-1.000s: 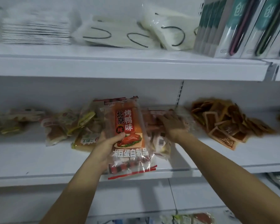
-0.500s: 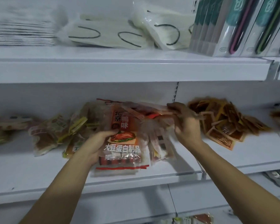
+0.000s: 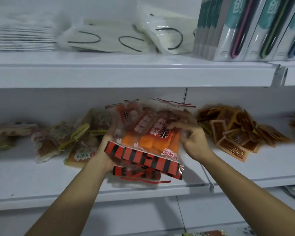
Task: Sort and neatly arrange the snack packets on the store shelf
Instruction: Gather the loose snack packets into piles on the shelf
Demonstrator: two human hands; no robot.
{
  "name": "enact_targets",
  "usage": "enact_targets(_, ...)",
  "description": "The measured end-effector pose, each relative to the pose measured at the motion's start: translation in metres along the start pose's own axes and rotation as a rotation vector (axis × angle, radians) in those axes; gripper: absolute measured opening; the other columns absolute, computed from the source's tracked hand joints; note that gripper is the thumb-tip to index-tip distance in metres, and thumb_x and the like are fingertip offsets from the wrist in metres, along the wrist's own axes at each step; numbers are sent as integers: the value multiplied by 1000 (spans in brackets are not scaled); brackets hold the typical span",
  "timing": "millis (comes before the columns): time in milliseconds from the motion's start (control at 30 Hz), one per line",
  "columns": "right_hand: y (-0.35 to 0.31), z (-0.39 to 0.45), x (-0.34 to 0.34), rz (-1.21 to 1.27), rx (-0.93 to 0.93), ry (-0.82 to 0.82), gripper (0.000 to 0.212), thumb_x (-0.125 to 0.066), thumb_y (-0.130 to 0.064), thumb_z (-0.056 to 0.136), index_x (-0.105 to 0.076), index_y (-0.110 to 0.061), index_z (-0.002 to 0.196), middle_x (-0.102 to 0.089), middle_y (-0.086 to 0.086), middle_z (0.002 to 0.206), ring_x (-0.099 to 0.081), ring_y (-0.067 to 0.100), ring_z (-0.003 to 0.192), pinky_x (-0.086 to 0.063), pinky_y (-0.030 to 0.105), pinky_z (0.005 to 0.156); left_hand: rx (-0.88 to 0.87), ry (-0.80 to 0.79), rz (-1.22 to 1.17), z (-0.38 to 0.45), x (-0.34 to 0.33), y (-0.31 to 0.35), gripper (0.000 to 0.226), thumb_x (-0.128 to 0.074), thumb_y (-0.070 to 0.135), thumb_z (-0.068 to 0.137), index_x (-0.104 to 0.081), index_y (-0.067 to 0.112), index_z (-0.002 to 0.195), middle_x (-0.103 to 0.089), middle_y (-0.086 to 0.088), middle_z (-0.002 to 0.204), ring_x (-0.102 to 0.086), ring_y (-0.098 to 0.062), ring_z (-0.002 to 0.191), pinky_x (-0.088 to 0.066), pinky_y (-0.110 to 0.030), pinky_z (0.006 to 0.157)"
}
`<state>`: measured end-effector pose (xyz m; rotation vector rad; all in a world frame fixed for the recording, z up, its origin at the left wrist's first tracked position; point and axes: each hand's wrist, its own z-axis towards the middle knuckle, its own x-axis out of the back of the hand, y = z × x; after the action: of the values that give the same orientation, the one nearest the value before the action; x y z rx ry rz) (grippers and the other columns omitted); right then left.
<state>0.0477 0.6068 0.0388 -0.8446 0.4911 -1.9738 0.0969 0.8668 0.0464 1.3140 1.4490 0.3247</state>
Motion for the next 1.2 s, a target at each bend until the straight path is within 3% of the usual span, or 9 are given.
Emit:
enact_targets(100, 7, 0, 16, -93, -36, -7, 36, -68, -6, 88, -77, -39, 98, -52, -22, 144, -37, 9, 145, -16, 59, 124, -15, -23, 26, 7, -7, -7, 87, -95, 49, 58, -68, 7, 129, -68, -23, 125, -69, -41, 111, -55, -55, 96)
enact_targets(200, -1, -9, 26, 105, -220, 29, 45, -64, 12, 91, -80, -31, 89, -52, -38, 136, -40, -12, 135, -43, 33, 115, 3, -28, 162, 0, -27, -18, 34, -83, 21, 72, -78, 4, 102, -75, -21, 105, -73, -35, 88, -57, -47, 92)
enact_targets(333, 9, -25, 41, 254, -456, 190, 44, -47, 7, 92, -77, -23, 104, -56, 7, 142, -52, 14, 134, -46, 42, 113, -2, -49, 148, 2, -50, -39, 33, -73, 16, 79, -71, 2, 109, -75, -19, 98, -74, -31, 79, -62, -41, 76)
enact_targets(433, 11, -40, 63, 555, -623, 273, 42, -46, -5, 89, -71, -13, 123, -63, 10, 138, -58, 15, 130, -49, 35, 107, -11, -70, 136, 10, -68, -51, 22, -72, 14, 80, -76, 3, 98, -76, -17, 90, -74, -28, 72, -63, -36, 67)
enact_targets(533, 6, -58, 80, 681, -733, 262, 50, -61, -17, 100, -49, -20, 148, -67, 2, 131, -61, 33, 127, -60, 39, 89, 2, -68, 206, 21, -94, -62, 35, -78, 15, 74, -74, 0, 105, -75, -22, 100, -73, -32, 80, -59, -43, 85)
enact_targets(600, 8, -66, 99, 671, -777, 221, 85, -81, -16, 86, -35, -37, 154, -58, 2, 141, -66, 31, 121, -61, 46, 86, 34, -82, 222, 29, -119, -74, 43, -81, 15, 71, -74, -3, 110, -74, -25, 107, -72, -34, 87, -55, -46, 94)
enact_targets(800, 19, -92, 194, 577, -940, 308, 118, -96, -21, 59, -28, -43, 152, -64, 6, 131, -74, 32, 105, -61, 53, 84, 157, -212, 261, 53, -217, -120, 32, -68, 15, 87, -70, -3, 113, -75, -19, 101, -73, -30, 82, -56, -41, 88)
enact_targets(1000, 28, -124, 290, 353, -870, 463, 130, -100, -31, 50, -23, -48, 153, -64, 1, 132, -70, 25, 113, -60, 53, 91, 139, -439, 310, 61, -323, -167, 34, -67, 30, 94, -72, 5, 115, -75, -20, 111, -74, -34, 93, -61, -45, 84)
enact_targets(1200, 48, -142, 362, 181, -849, 629, 127, -101, -30, 55, -18, -47, 150, -64, -3, 128, -72, 15, 105, -60, 47, 90, 120, -482, 511, 93, -407, -201, 40, -77, -2, 81, -66, -3, 119, -75, -25, 106, -74, -40, 94, -62, -50, 84)
